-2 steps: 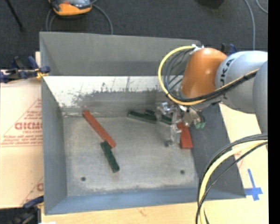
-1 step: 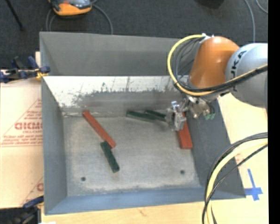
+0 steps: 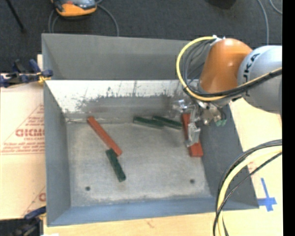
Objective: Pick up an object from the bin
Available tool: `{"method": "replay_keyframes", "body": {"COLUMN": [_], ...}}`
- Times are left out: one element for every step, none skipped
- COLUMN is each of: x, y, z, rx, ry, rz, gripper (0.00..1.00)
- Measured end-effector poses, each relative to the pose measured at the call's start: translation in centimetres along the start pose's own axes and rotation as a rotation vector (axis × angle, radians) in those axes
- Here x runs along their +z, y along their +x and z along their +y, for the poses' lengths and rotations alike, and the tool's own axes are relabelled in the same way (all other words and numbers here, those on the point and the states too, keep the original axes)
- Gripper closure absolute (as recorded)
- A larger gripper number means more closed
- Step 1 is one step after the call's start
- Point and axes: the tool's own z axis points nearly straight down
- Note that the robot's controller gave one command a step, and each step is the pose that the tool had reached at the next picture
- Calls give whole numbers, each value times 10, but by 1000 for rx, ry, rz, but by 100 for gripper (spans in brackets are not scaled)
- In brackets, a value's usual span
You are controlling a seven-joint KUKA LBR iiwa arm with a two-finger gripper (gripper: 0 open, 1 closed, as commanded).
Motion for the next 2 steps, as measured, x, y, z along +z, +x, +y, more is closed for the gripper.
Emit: {"method": "replay_keyframes", "body": {"x": [0, 16], "y": [0, -4], "z": [0, 3], "rx": [0, 44], "ry": [0, -3], "rz": [0, -2], "gripper": [0, 0]}}
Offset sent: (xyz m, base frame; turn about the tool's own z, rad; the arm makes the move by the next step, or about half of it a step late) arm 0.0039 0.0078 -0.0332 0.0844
